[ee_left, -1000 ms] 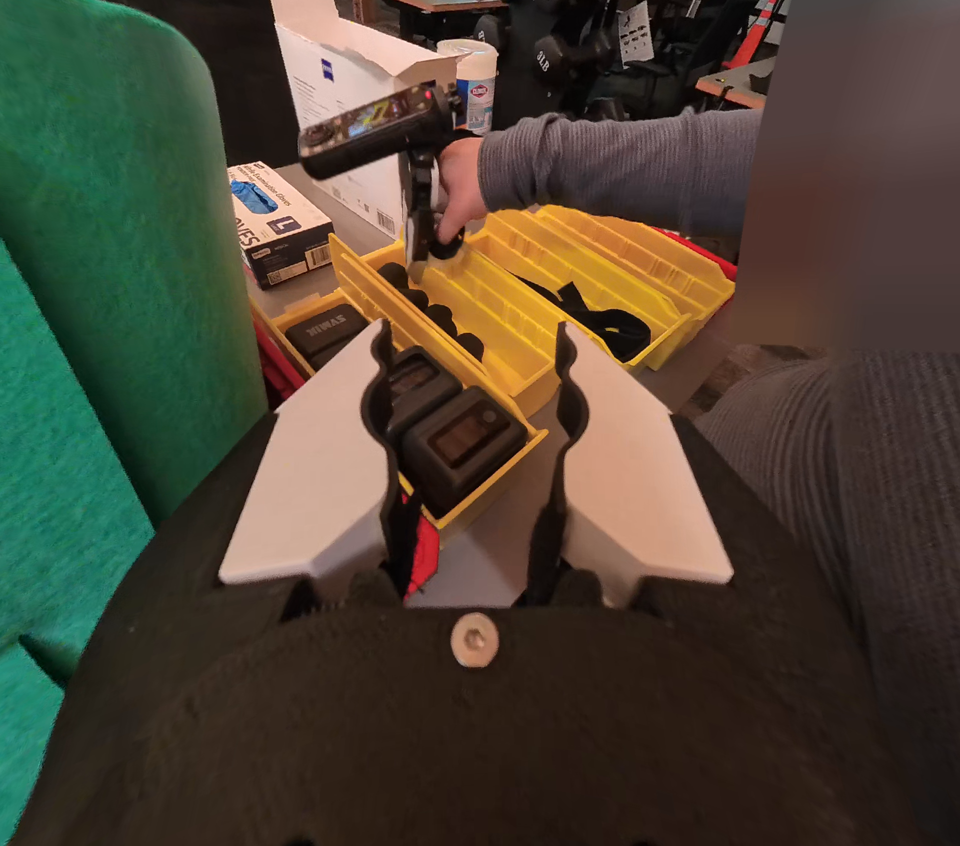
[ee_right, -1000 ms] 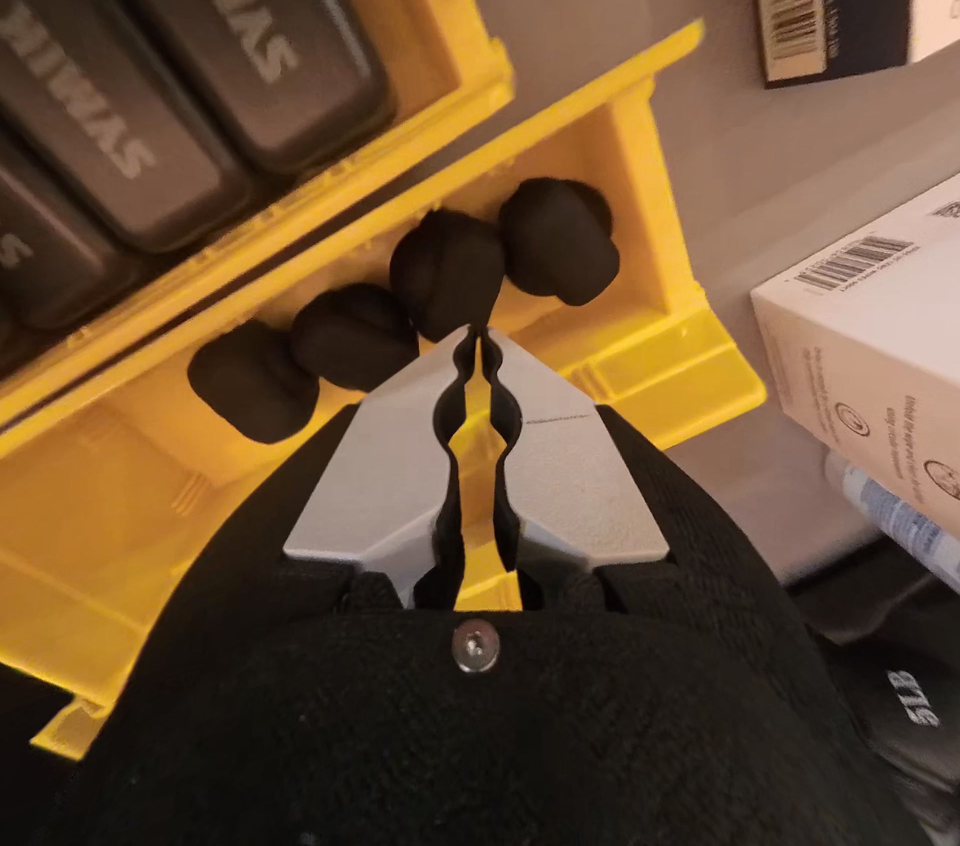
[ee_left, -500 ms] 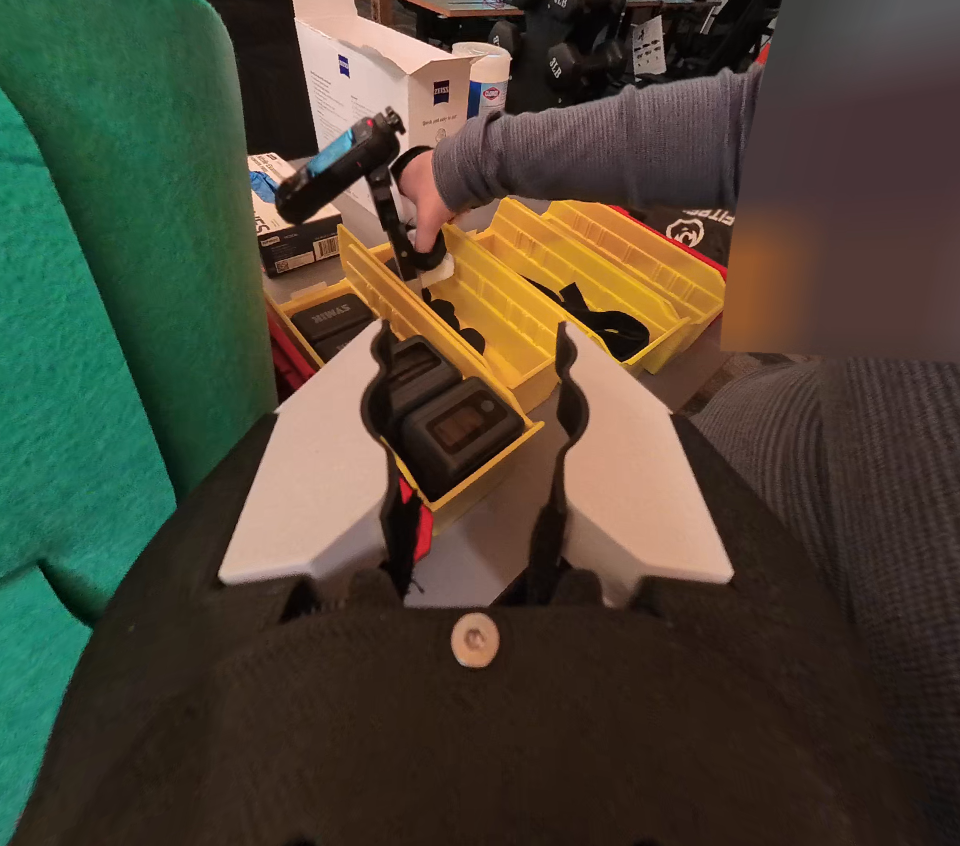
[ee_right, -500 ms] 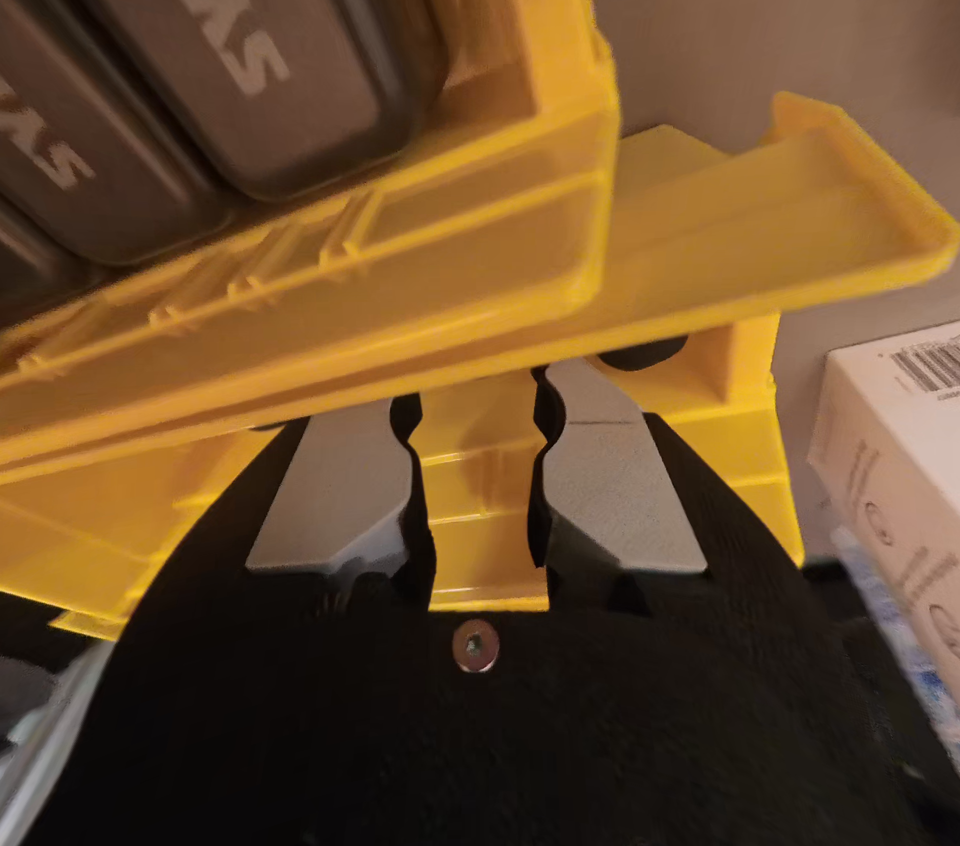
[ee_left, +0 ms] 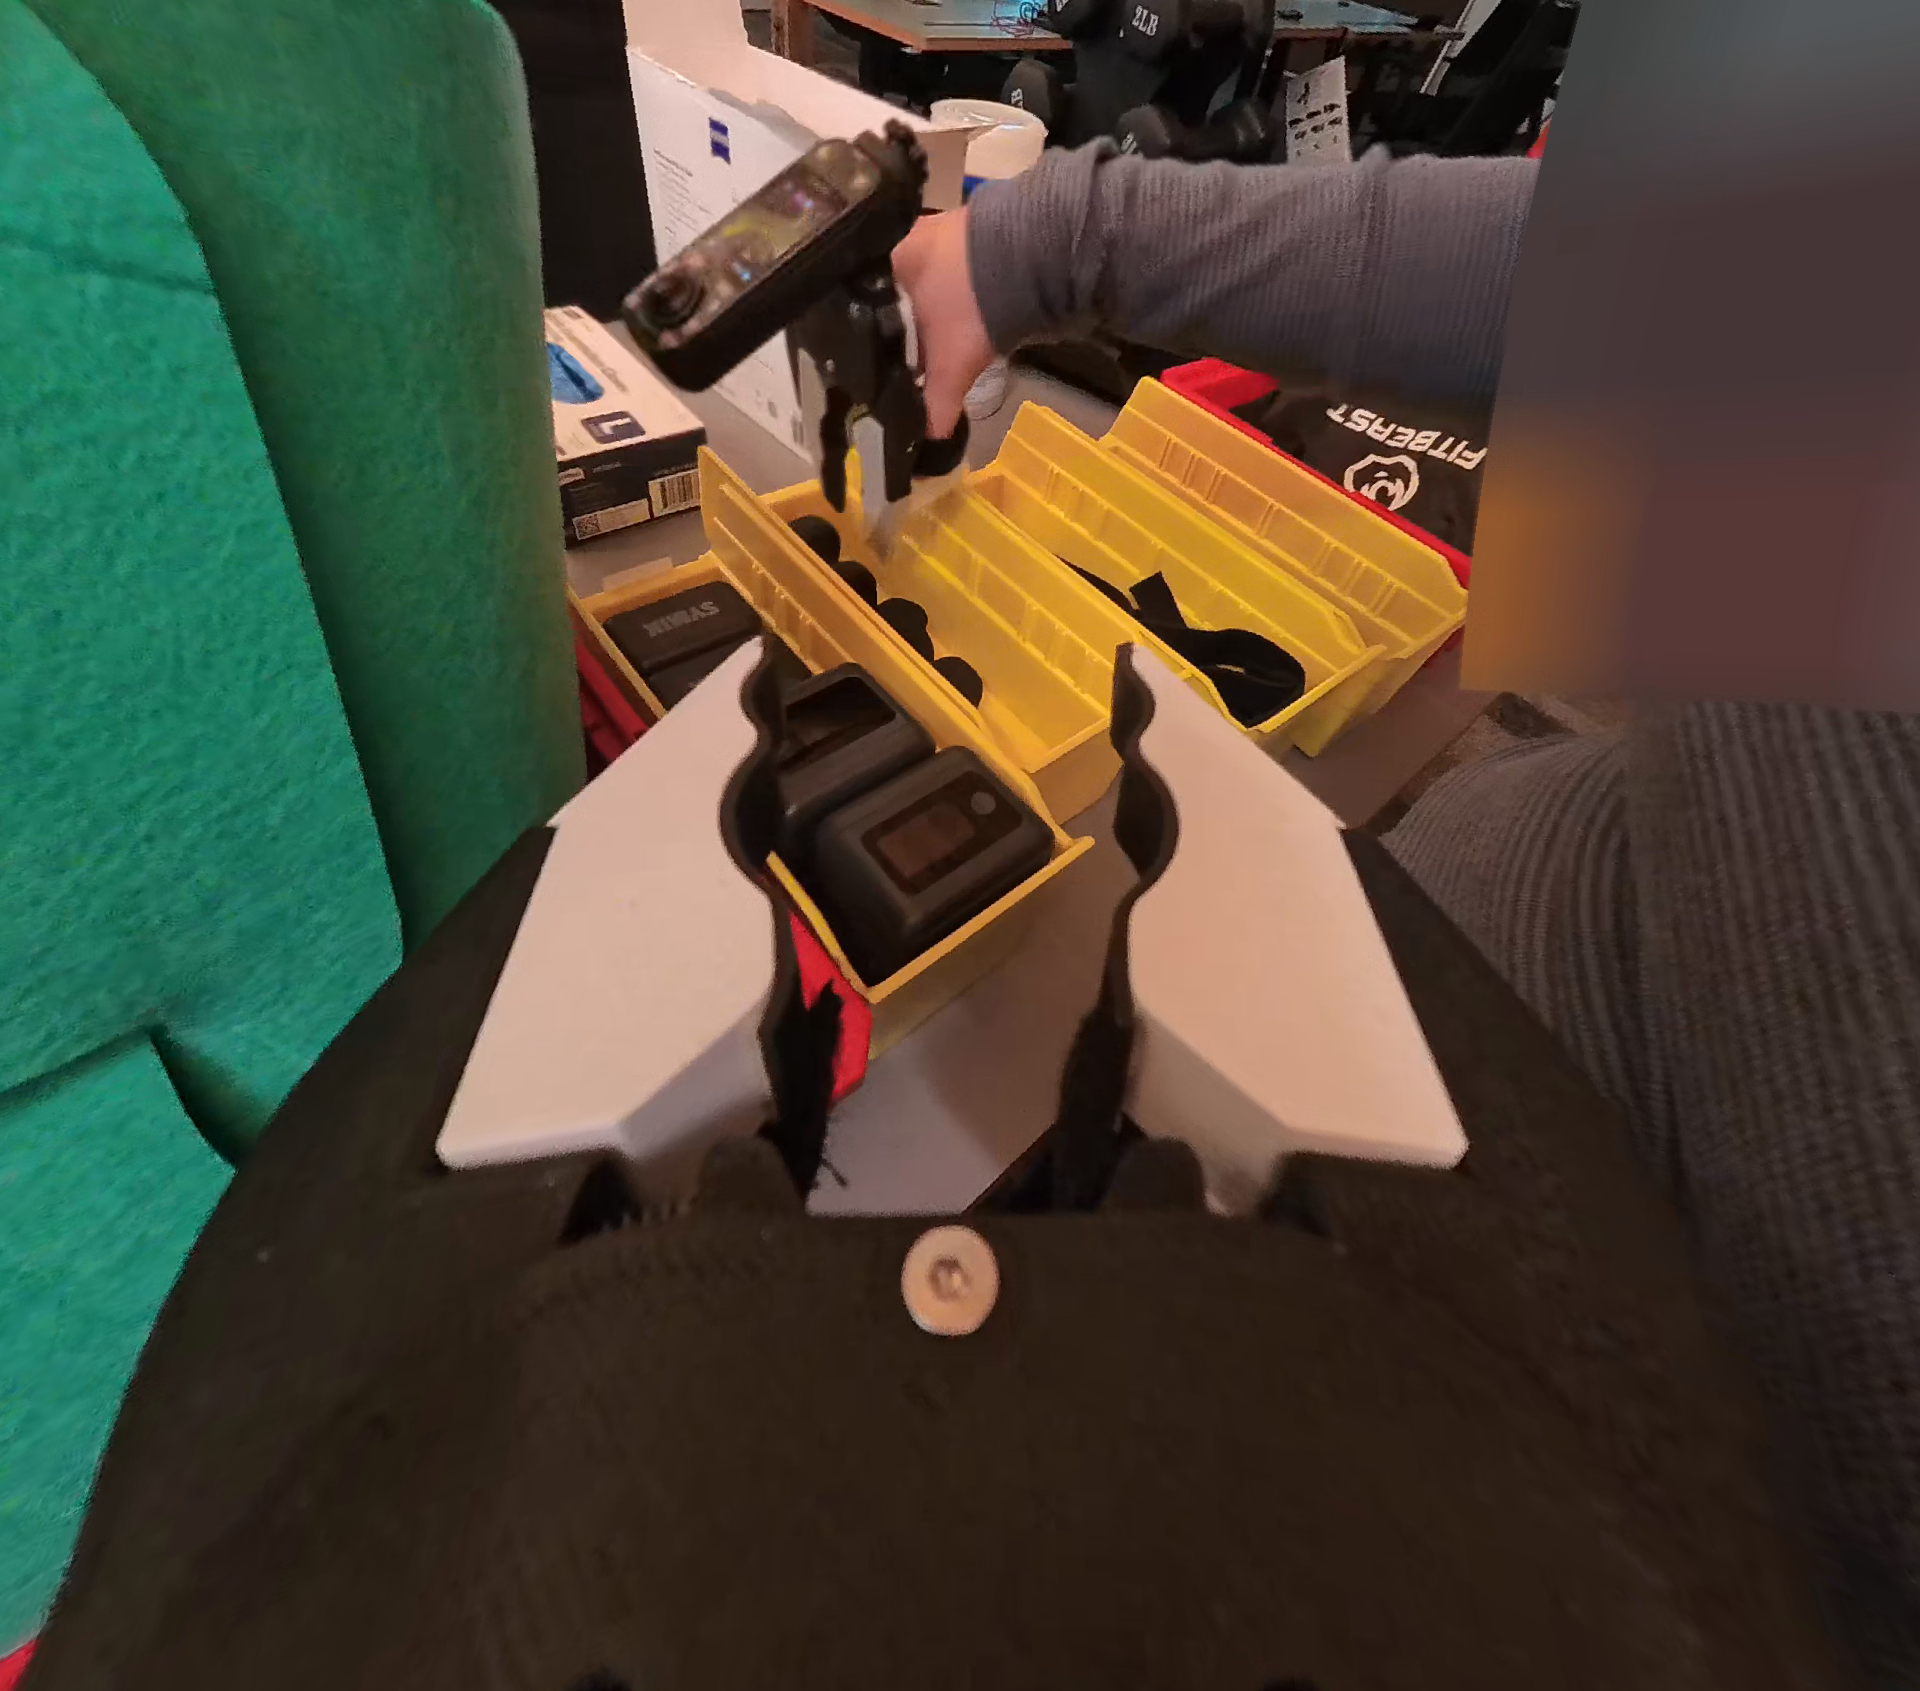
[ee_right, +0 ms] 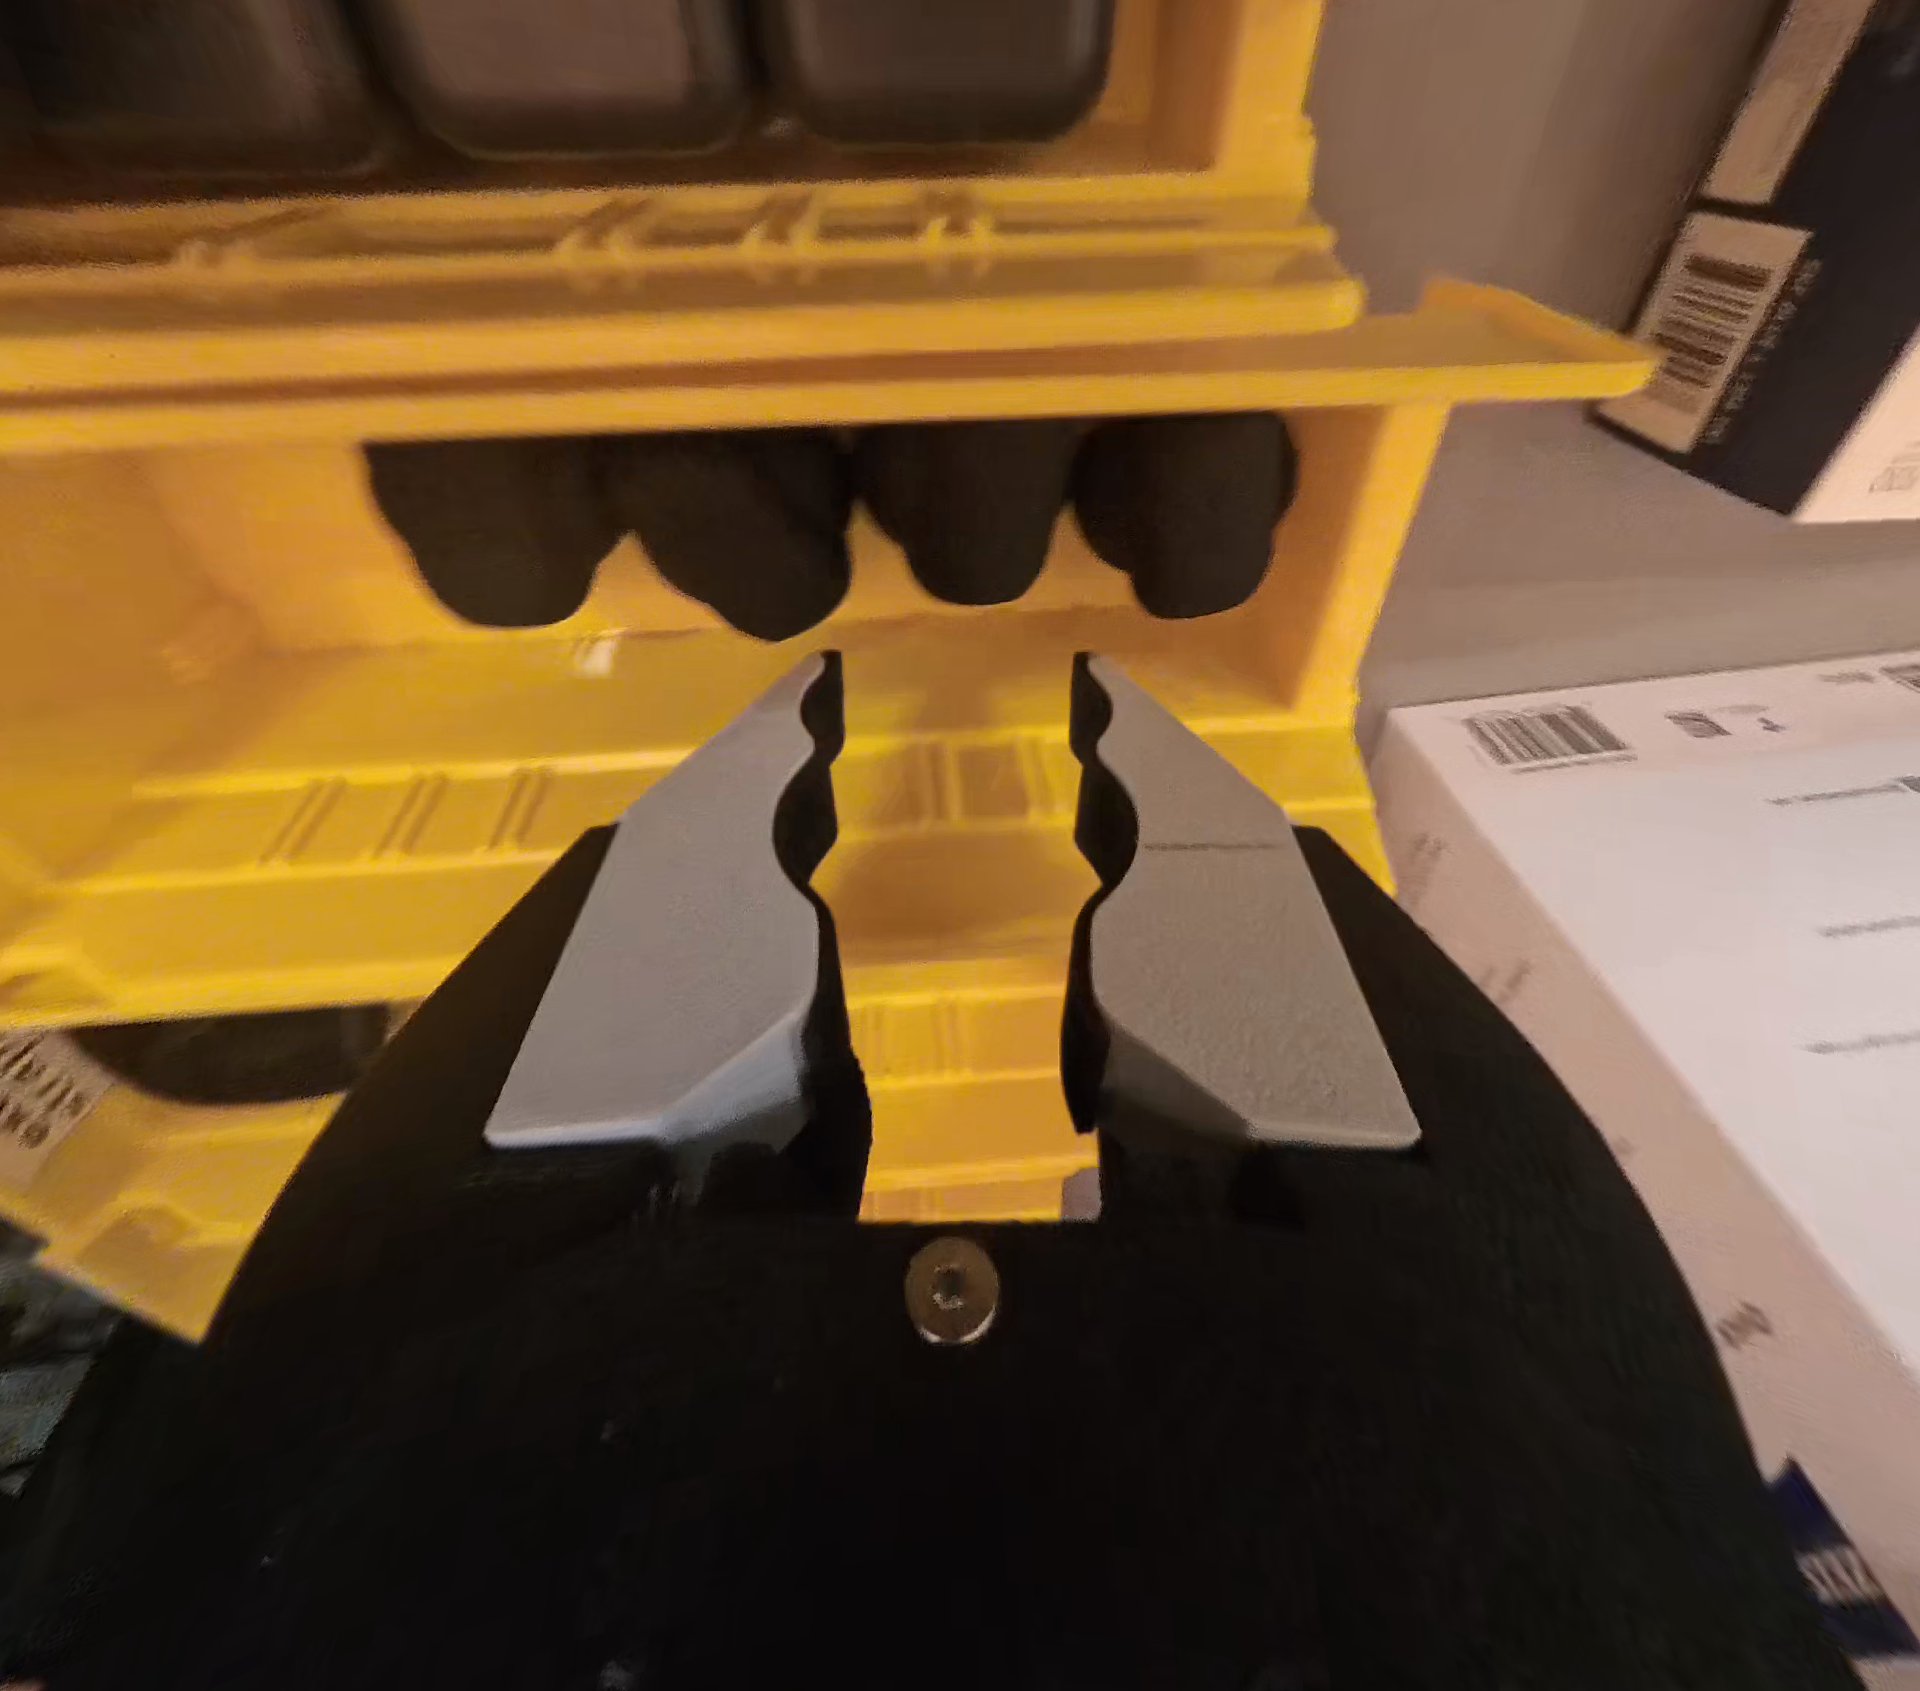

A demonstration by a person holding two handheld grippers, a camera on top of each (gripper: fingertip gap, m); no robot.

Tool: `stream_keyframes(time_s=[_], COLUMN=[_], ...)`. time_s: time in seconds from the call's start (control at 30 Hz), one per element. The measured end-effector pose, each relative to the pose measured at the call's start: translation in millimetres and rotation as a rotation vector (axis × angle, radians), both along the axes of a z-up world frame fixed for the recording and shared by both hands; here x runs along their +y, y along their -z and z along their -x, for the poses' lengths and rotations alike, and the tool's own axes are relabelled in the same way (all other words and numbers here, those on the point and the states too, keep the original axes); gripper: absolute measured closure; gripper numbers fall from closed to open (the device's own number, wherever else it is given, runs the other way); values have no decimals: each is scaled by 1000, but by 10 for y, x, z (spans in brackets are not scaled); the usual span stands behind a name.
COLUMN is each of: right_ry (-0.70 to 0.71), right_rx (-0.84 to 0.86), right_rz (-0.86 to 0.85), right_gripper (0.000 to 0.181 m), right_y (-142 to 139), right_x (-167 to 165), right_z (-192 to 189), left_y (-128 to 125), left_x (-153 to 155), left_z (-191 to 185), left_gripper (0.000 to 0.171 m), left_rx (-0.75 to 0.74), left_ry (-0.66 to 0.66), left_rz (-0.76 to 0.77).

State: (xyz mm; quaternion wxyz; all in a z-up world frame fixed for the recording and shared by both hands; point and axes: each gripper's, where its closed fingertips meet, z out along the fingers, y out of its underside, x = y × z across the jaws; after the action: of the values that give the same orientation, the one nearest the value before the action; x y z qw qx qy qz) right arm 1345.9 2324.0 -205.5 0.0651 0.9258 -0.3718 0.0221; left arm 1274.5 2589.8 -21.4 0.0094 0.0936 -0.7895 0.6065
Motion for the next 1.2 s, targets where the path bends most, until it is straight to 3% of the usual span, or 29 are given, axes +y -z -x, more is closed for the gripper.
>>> stream_keyframes(time_s=[0.27, 0.47, 0.63, 0.73, 1.03, 1.2], right_ry=[-420, -547, -560, -492, 92, 38], right_rx=[78, 80, 123, 134, 100, -24], right_rz=[-61, -50, 6, 22, -93, -68], right_gripper=[140, 141, 141, 145, 148, 136], right_y=[186, 204, 367, 387, 385, 129], right_x=[304, 364, 313, 297, 373, 304], right_z=[372, 340, 306, 295, 319, 278], left_y=[5, 9, 19, 14, 42, 29], left_x=[-66, -113, -118, -97, -58, -71], left_z=[8, 25, 34, 29, 39, 34], left_gripper=[109, 109, 109, 109, 109, 108], left_rx=[15, 12, 15, 12, 48, 36], left_ry=[26, 43, 44, 35, 27, 29], left_rz=[6, 3, 2, 3, 21, 20])
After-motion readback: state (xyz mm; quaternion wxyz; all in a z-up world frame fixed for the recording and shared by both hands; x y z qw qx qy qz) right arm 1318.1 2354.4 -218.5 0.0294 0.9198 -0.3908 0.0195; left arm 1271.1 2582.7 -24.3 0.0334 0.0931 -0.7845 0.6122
